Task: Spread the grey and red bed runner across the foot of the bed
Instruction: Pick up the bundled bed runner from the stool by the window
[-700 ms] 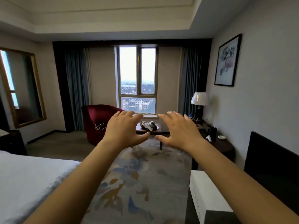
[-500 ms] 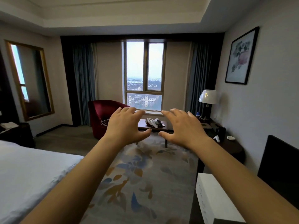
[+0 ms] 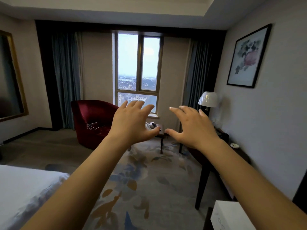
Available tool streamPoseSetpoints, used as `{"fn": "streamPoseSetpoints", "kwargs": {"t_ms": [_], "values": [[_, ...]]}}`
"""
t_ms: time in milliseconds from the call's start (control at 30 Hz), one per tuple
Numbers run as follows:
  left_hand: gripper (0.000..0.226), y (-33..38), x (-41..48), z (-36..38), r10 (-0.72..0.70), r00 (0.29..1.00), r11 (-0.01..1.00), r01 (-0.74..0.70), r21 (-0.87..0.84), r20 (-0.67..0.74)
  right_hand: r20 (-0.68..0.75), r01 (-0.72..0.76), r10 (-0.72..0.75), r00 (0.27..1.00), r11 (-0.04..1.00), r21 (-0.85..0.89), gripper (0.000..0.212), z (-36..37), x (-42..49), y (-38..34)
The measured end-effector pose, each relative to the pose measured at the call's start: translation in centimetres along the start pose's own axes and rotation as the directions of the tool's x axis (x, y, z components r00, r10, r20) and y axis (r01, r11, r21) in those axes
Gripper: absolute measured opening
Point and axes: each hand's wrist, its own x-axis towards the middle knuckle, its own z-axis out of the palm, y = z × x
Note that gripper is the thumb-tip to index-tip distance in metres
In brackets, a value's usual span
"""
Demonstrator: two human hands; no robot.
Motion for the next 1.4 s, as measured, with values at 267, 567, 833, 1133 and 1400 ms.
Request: {"fn": "streamPoseSetpoints", "kwargs": {"t_ms": [267, 567, 833, 1133, 1400], "values": [[0.077, -3.6, 7.9, 7.8, 0.027, 1.000, 0.999, -0.026, -0.031, 0.007, -0.003, -0.049, 0.049, 0.999, 0.999, -0.008, 0.075, 6.1, 8.7, 2.3], [0.072, -5.9, 18.3, 18.4, 0.015, 1.000, 1.000, -0.015, -0.020, 0.019, -0.020, -0.045, 0.045, 0.999, 0.999, -0.008, 0.075, 15.8, 19.1, 9.1], [0.073, -7.4, 28.2, 27.2, -0.082, 0.997, 0.997, 0.082, -0.015, 0.009, -0.052, 0.019, -0.017, 0.998, 1.000, 0.025, 0.076, 23.8, 30.0, 15.2], [0.073, -10.8, 38.5, 37.1, -0.083, 0.996, 0.997, 0.083, 0.004, 0.027, -0.045, 0.016, -0.015, 0.999, 0.999, 0.038, 0.073, 32.6, 41.3, 19.8], [0.075, -16.8, 48.1, 46.2, -0.050, 0.999, 0.998, 0.050, -0.034, -0.015, -0.065, -0.003, 0.003, 0.998, 1.000, 0.001, 0.074, 40.0, 52.7, 21.2]]}}
